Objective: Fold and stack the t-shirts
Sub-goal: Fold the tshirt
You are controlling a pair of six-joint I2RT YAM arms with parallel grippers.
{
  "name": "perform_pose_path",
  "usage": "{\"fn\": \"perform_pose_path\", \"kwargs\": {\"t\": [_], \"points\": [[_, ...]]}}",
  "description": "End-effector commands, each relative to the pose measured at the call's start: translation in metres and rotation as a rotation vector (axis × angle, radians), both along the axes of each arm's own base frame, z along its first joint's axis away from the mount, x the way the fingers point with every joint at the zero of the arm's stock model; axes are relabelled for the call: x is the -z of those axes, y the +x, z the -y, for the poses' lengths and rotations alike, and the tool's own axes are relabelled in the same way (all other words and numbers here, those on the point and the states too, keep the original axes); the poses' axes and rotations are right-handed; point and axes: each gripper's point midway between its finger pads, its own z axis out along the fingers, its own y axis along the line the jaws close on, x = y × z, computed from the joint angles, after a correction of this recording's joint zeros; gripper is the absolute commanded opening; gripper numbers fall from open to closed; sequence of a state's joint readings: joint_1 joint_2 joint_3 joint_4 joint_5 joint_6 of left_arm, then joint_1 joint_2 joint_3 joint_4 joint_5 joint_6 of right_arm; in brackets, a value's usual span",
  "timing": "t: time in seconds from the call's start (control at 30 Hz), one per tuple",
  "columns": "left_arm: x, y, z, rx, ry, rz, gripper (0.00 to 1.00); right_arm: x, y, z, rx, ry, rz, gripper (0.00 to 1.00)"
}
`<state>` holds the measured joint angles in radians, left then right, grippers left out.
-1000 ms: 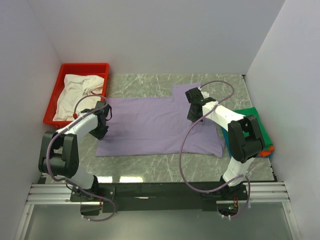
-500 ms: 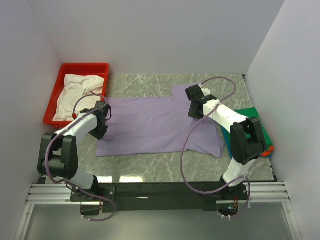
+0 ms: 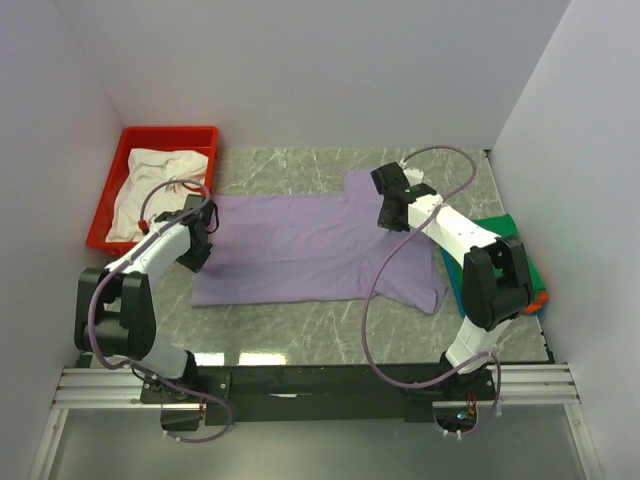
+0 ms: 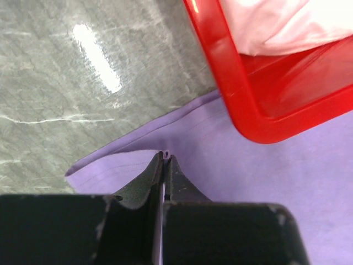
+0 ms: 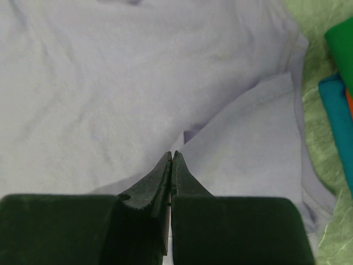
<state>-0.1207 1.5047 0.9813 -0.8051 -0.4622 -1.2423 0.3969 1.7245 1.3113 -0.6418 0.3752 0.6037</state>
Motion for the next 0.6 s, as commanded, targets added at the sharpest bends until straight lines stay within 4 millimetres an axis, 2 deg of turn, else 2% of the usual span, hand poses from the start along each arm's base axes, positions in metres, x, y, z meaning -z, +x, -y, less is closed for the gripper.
{"fn": "perform_pose_path", "kwargs": {"t": [0.0,0.1,0.47,0.53,0.57], "points": [[-0.014,0.008,-0.010,-0.014,0.037,0.030,0.01,-0.026,0.019,-0.001,0.010,-0.031,0.073,0.00],[-0.011,0.011,-0.012,-0.016,0.038,0.026,0.01,-0.026,0.025,-0.003,0.008,-0.042,0.069,0.00],[0.001,0.030,-0.013,-0.008,0.045,0.021,0.01,0.005,0.029,-0.006,-0.001,-0.077,0.001,0.01],[0.001,0.032,-0.013,-0.006,0.040,0.028,0.04,0.006,0.030,-0.007,-0.006,-0.072,-0.001,0.10],[0.000,0.033,-0.013,-0.004,0.039,0.031,0.11,0.005,0.029,-0.007,-0.008,-0.068,0.002,0.24]]}}
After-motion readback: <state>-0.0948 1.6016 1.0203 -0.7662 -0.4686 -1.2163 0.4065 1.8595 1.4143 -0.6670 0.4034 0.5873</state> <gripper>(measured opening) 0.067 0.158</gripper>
